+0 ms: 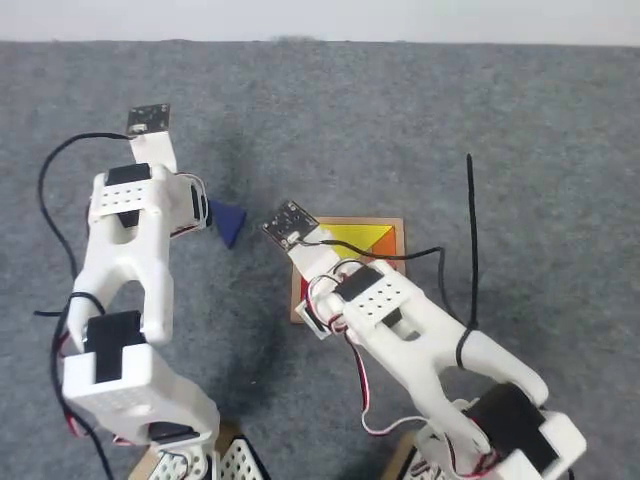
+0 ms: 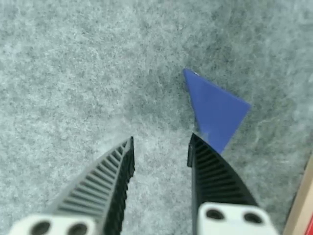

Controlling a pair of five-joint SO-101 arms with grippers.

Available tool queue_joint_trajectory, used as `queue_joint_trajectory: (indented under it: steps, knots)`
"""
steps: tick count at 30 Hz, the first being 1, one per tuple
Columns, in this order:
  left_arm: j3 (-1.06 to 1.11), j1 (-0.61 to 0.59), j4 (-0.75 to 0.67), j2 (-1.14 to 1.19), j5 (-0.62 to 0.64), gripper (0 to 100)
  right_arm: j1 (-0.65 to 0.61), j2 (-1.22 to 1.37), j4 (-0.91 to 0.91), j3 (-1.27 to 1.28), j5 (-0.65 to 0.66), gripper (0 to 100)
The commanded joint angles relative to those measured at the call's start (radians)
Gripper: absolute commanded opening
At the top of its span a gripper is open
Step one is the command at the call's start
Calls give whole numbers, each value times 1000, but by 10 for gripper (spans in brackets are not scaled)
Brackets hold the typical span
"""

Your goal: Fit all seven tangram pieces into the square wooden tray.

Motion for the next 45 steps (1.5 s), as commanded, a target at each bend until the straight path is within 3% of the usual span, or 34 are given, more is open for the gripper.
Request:
queue_joint_trajectory:
  steps: [1, 12, 24, 36, 45]
  knots:
    - [-5, 8, -18, -15, -6, 174, -5, -13, 1, -60, -21, 7]
    - [-5, 8, -20, -15, -6, 174, -42, -292, 7, -15, -25, 7]
    - [-5, 3, -18, -15, -6, 174, -2, 160, 7, -305, -8, 7]
    - [-5, 3, -15, -15, -6, 174, 85, 185, 7, -264, -12, 7]
    - [-5, 3, -15, -15, -6, 174, 81, 174, 16, -244, -34, 7]
